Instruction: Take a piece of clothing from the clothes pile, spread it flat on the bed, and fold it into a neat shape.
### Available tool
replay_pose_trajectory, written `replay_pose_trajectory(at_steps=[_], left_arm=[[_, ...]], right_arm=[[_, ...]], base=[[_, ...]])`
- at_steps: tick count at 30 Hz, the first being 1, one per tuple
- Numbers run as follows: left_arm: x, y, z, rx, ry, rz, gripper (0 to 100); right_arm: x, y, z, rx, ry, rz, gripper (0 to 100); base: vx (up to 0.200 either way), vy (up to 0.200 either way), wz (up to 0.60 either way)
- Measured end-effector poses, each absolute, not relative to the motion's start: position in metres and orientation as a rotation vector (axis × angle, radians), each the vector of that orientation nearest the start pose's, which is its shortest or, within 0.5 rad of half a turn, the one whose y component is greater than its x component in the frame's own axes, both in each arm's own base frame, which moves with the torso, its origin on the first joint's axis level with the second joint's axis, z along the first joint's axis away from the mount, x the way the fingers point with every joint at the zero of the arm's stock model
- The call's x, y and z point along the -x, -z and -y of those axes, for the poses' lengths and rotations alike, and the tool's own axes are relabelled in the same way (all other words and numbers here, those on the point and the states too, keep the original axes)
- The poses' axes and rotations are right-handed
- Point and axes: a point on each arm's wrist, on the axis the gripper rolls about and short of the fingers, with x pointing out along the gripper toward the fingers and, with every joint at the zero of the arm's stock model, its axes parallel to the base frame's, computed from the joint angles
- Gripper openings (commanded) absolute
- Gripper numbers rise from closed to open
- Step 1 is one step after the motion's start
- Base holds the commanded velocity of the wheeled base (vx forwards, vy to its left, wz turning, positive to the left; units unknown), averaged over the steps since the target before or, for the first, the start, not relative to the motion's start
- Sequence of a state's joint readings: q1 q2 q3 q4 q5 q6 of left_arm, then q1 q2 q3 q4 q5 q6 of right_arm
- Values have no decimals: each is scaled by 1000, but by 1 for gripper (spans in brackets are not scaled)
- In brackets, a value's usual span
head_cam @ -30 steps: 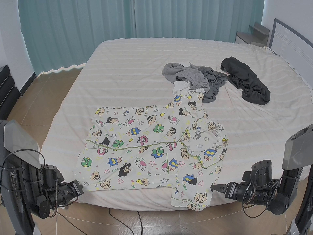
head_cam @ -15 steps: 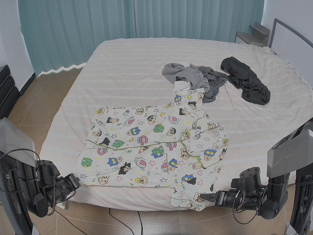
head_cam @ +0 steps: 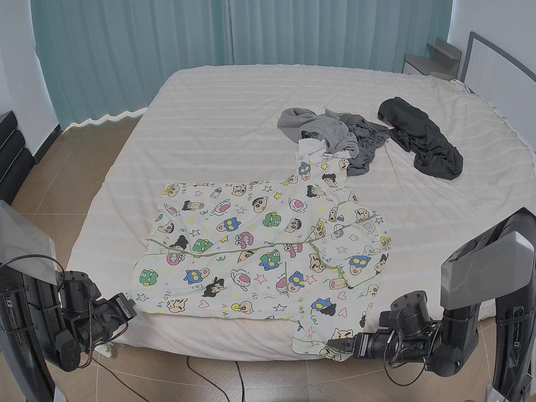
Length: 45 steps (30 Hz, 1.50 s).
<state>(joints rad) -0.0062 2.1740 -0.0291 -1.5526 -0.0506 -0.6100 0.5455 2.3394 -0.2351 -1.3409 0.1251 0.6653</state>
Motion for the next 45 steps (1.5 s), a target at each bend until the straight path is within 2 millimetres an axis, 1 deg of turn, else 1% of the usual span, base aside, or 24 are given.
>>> replay_pose_trajectory(at_steps=[3, 10, 14, 15, 19, 26, 31, 38, 45], left_arm=[[-224, -2, 3, 605, -127, -590, 0], [-224, -2, 3, 605, -126, -590, 0], [-224, -2, 2, 605, -127, -590, 0], [-224, -2, 3, 605, -126, -590, 0], [-224, -2, 3, 605, -127, -589, 0], [-223, -2, 2, 604, -127, -591, 0], [-221, -2, 3, 600, -129, -597, 0], [-221, -1, 2, 580, -167, -593, 0], [-214, 7, 2, 534, -188, -695, 0]], right_arm=[[-224, 46, -138, -435, -343, -956, 100], [-236, 43, -143, -413, -359, -934, 100], [-239, 44, -143, -399, -338, -978, 100], [-240, 44, -144, -398, -336, -982, 0], [-247, 40, -148, -401, -340, -971, 0], [-249, 37, -149, -402, -343, -965, 0], [-243, 35, -145, -390, -341, -975, 0], [-226, 29, -134, -387, -368, -995, 0], [-217, 24, -129, -389, -384, -992, 0]], base=[[0, 0, 0], [0, 0, 0], [0, 0, 0], [0, 0, 0], [0, 0, 0], [0, 0, 0], [0, 0, 0], [0, 0, 0], [0, 0, 0]])
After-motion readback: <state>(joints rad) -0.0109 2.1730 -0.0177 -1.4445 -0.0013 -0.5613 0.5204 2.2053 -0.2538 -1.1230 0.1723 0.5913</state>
